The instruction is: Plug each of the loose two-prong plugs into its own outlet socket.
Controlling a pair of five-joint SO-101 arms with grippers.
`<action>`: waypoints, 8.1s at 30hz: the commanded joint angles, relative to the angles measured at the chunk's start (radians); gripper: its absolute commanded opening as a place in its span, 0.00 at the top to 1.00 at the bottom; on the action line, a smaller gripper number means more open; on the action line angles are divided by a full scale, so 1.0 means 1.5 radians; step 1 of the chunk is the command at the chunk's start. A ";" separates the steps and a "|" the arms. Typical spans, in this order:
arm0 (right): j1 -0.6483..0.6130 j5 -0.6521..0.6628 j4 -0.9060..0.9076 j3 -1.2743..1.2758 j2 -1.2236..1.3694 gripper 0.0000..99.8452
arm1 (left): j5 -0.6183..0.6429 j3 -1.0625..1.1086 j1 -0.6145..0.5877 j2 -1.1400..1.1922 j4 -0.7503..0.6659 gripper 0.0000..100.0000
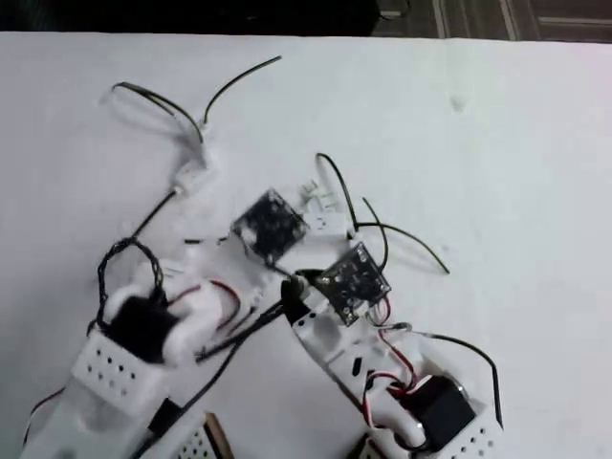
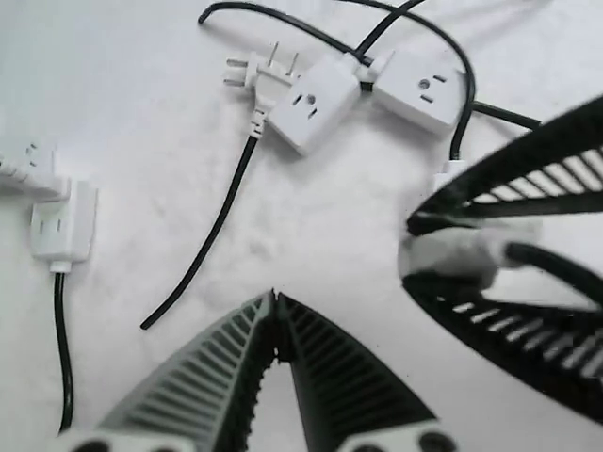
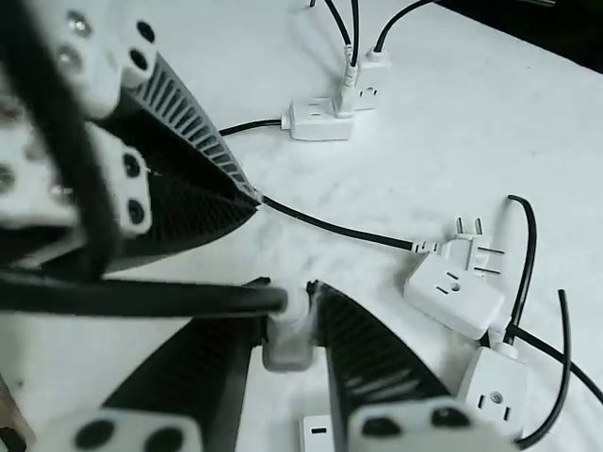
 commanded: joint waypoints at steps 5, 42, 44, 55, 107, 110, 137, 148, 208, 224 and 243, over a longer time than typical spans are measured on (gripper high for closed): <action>-0.006 -0.003 -0.001 -0.031 0.017 0.98 | 0.002 0.019 0.061 -0.034 0.004 0.98; 0.088 0.082 0.077 0.087 0.018 0.98 | -0.102 0.137 -0.467 -0.038 -0.090 0.98; 0.088 0.082 0.063 0.118 0.018 0.98 | -0.102 0.173 -0.467 -0.038 -0.120 0.98; 0.086 0.082 -0.025 0.213 0.018 0.98 | -0.098 0.239 -0.462 -0.035 -0.163 0.98; 0.059 0.149 -0.062 0.310 0.013 0.94 | -0.102 0.297 -0.462 -0.037 -0.206 0.98; 0.059 0.145 -0.062 0.308 0.011 0.78 | -0.102 0.297 -0.462 -0.037 -0.208 0.98; 0.058 0.009 0.181 -0.188 0.010 0.52 | -0.074 0.000 -0.379 -0.039 0.043 0.84; 0.054 0.009 0.262 -0.362 0.010 0.52 | -0.070 -0.061 -0.378 -0.039 0.076 0.85; 0.280 -0.076 0.384 -0.685 -0.153 0.88 | 0.179 -0.434 0.195 0.829 -0.082 0.75; 0.279 -0.075 0.388 -0.682 -0.155 0.88 | 0.127 -0.432 0.167 0.894 -0.043 0.90; 0.282 -0.075 0.390 -0.645 -0.153 0.88 | -0.013 -0.607 -0.101 0.765 0.118 0.98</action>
